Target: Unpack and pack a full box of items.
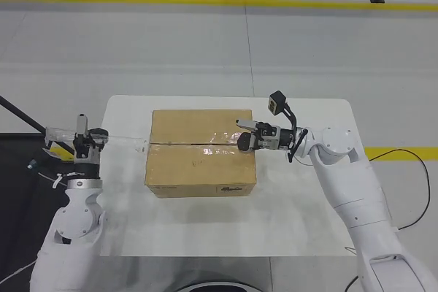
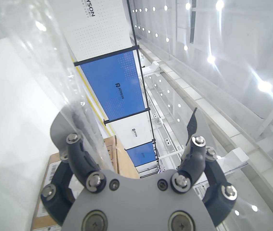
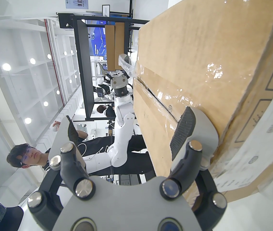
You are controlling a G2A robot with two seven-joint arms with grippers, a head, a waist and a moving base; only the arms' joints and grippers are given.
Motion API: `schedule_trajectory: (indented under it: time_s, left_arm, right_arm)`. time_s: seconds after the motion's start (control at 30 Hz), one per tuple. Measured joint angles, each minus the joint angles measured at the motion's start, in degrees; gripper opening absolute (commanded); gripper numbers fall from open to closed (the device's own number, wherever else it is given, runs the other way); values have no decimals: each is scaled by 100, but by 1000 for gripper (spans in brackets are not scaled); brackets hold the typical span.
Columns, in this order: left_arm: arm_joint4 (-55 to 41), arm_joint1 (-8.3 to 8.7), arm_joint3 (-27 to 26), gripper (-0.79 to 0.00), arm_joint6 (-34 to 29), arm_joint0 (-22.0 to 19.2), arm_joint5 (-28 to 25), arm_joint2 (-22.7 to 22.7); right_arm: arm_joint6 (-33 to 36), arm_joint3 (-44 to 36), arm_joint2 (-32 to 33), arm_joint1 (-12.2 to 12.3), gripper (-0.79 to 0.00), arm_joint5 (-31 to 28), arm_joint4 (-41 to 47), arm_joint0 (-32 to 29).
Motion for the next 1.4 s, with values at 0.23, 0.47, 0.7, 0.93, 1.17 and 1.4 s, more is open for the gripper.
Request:
schedule_trajectory:
  time_s: [0.23,0.47,0.7,0.93,1.17,1.4]
  left_arm:
    - [115,-22,-674,0,-29,155,91,-56]
    - [79,-53,-1018,0,-205,105,266,74]
    - [-250,-82,-1181,0,-540,1,422,244]
    - [-587,-95,-1342,0,-954,-26,594,321]
    - [-671,-116,-1464,0,-1181,-115,785,495]
    - [-503,-142,-1630,0,-1236,-181,928,739]
  right_arm:
    - [0,0,0,0,0,0,0,0]
    - [0,0,0,0,0,0,0,0]
    - [0,0,0,0,0,0,0,0]
    - [0,0,0,0,0,0,0,0]
    - [0,0,0,0,0,0,0,0]
    - [0,0,0,0,0,0,0,0]
